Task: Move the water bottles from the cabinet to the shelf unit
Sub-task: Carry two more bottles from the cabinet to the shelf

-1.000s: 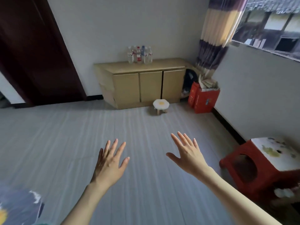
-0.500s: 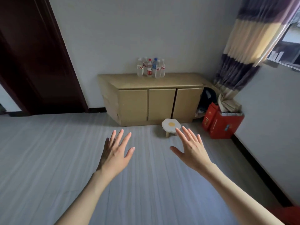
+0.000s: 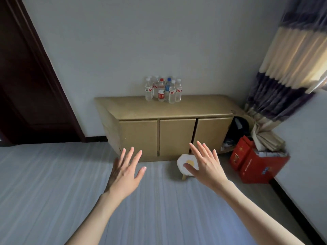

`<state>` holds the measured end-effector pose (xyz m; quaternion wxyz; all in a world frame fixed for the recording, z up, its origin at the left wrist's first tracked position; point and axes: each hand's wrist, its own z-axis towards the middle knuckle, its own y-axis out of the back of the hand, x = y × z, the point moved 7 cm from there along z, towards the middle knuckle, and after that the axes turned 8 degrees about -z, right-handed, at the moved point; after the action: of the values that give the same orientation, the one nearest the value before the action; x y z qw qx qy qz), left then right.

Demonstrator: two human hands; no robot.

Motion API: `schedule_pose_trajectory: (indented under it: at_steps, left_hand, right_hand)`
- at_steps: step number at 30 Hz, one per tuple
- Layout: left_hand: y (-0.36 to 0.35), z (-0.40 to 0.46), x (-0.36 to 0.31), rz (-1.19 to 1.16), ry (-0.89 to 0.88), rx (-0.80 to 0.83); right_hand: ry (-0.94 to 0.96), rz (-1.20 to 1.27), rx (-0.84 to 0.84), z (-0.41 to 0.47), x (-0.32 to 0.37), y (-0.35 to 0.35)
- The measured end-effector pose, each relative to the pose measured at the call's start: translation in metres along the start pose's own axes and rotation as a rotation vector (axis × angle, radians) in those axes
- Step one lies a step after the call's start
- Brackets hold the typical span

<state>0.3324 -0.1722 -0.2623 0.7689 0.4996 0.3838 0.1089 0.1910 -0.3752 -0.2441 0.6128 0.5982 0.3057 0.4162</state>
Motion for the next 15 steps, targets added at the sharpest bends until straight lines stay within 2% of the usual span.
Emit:
schedule_pose_trajectory:
  at_steps: [6,15]
  left_hand:
    - [-0.004,0.124,0.008,0.011,0.013,-0.048]
    - [-0.046,0.280,0.053,-0.047,0.058,0.009]
  right_hand:
    - [0.016,-0.001,-0.041,0.142,-0.028,0.016]
    - [0.034,0.050,0.034,0.298,-0.046,-0.030]
